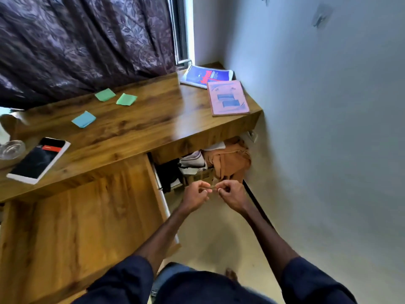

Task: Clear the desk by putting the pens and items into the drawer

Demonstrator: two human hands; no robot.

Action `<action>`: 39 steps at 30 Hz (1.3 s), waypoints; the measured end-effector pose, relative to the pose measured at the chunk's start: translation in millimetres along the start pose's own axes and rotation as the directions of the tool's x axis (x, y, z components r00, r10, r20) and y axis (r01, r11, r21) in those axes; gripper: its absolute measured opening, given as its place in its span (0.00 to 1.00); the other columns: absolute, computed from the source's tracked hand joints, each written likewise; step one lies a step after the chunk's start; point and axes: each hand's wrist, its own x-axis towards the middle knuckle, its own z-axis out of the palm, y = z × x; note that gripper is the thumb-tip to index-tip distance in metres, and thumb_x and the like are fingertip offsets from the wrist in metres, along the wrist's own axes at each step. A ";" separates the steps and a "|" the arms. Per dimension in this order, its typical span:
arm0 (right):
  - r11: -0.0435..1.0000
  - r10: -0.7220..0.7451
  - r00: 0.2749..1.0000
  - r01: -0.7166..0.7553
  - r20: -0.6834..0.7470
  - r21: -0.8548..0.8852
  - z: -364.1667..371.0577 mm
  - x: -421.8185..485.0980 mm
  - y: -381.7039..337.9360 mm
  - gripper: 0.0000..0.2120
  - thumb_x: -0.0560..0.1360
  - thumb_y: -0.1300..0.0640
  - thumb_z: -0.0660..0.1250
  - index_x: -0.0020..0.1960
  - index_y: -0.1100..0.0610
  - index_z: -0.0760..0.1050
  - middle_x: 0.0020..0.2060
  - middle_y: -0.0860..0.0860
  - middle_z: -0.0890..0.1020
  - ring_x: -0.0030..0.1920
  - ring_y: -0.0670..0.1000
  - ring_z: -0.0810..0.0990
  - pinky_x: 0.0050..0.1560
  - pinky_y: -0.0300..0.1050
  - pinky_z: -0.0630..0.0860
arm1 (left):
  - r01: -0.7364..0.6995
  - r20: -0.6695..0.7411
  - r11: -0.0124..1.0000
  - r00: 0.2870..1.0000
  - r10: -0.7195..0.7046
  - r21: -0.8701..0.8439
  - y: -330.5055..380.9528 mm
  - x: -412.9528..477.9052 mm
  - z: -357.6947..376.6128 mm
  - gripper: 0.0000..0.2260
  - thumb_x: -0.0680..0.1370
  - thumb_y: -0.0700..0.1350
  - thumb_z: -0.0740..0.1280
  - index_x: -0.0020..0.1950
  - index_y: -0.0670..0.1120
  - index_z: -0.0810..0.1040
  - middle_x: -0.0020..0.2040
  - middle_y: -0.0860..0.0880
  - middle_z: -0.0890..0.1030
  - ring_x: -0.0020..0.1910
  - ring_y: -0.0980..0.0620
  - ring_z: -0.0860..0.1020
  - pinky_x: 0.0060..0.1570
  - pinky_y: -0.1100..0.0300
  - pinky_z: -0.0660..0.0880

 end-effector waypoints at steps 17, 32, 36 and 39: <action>0.989 -0.088 0.993 0.096 0.080 -0.111 -126.1 205.3 5.7 0.07 0.75 0.56 0.71 0.52 0.51 0.86 0.48 0.45 0.87 0.47 0.41 0.83 0.53 0.36 0.79 | 0.073 -0.268 0.997 0.961 -0.070 0.001 118.3 187.4 -2.3 0.10 0.78 0.54 0.68 0.49 0.49 0.84 0.44 0.51 0.85 0.44 0.52 0.83 0.43 0.57 0.78; 0.949 0.177 0.975 -0.134 0.131 -0.286 -165.2 464.5 -18.9 0.30 0.76 0.54 0.70 0.75 0.59 0.66 0.72 0.56 0.72 0.71 0.57 0.71 0.68 0.44 0.68 | 0.238 -0.142 0.932 0.968 -0.205 0.273 196.5 477.8 -58.5 0.32 0.74 0.55 0.73 0.70 0.37 0.70 0.68 0.38 0.74 0.69 0.38 0.71 0.67 0.52 0.69; 0.947 0.218 0.964 -0.171 0.152 -0.272 -161.5 489.8 -10.9 0.30 0.75 0.53 0.71 0.73 0.59 0.67 0.70 0.57 0.74 0.68 0.56 0.74 0.67 0.45 0.71 | 0.349 -0.140 0.916 0.935 -0.326 0.199 190.6 512.6 -51.4 0.35 0.73 0.57 0.74 0.71 0.37 0.69 0.67 0.38 0.74 0.69 0.38 0.71 0.66 0.51 0.69; 0.941 0.219 0.973 -0.189 0.078 -0.282 -158.1 496.1 -6.2 0.27 0.73 0.51 0.72 0.69 0.57 0.71 0.65 0.55 0.77 0.65 0.55 0.76 0.65 0.47 0.73 | 0.407 -0.059 0.892 0.903 -0.425 -0.194 184.7 525.0 -62.4 0.15 0.74 0.47 0.73 0.57 0.41 0.82 0.53 0.43 0.84 0.46 0.47 0.81 0.40 0.60 0.78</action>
